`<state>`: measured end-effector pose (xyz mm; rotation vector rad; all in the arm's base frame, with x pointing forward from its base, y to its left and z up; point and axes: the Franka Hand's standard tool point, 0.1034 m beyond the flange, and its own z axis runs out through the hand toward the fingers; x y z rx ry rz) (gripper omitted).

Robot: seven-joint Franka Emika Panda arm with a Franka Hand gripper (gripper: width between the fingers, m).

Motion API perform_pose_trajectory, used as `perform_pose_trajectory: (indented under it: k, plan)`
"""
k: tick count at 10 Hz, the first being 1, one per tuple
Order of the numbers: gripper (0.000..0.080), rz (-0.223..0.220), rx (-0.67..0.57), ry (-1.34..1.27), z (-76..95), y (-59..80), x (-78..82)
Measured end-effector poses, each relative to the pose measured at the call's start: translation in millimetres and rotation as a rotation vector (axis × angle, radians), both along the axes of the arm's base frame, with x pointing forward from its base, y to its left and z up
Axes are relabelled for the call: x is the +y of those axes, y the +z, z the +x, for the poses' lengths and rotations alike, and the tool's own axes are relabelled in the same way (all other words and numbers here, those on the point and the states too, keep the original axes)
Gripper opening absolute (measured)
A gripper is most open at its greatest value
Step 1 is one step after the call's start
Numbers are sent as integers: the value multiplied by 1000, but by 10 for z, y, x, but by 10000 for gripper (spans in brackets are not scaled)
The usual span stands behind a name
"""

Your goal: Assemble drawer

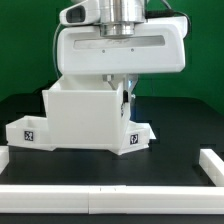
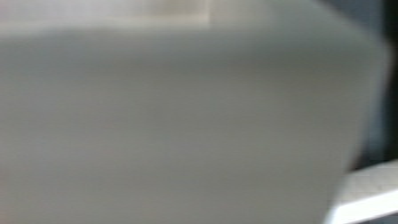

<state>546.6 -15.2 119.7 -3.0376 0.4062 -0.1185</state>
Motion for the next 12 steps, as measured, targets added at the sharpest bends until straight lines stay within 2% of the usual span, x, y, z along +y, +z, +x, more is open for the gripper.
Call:
perform_pose_trajectory:
  k: [1, 3, 4, 6, 7, 8, 10, 11, 12]
  plan:
    - [68, 2, 11, 1, -16, -10, 5]
    - [68, 35, 143, 10, -81, -12, 33]
    - [68, 57, 265, 31, -140, 55, 90]
    - [68, 96, 447, 70, 21, 252, 183]
    - [68, 93, 479, 63, 88, 251, 248]
    - [68, 111, 558, 76, -14, 233, 263]
    - [68, 137, 715, 85, -41, 186, 232]
    - [68, 158, 843, 99, -56, 207, 245]
    - [68, 167, 922, 118, 44, 153, 264]
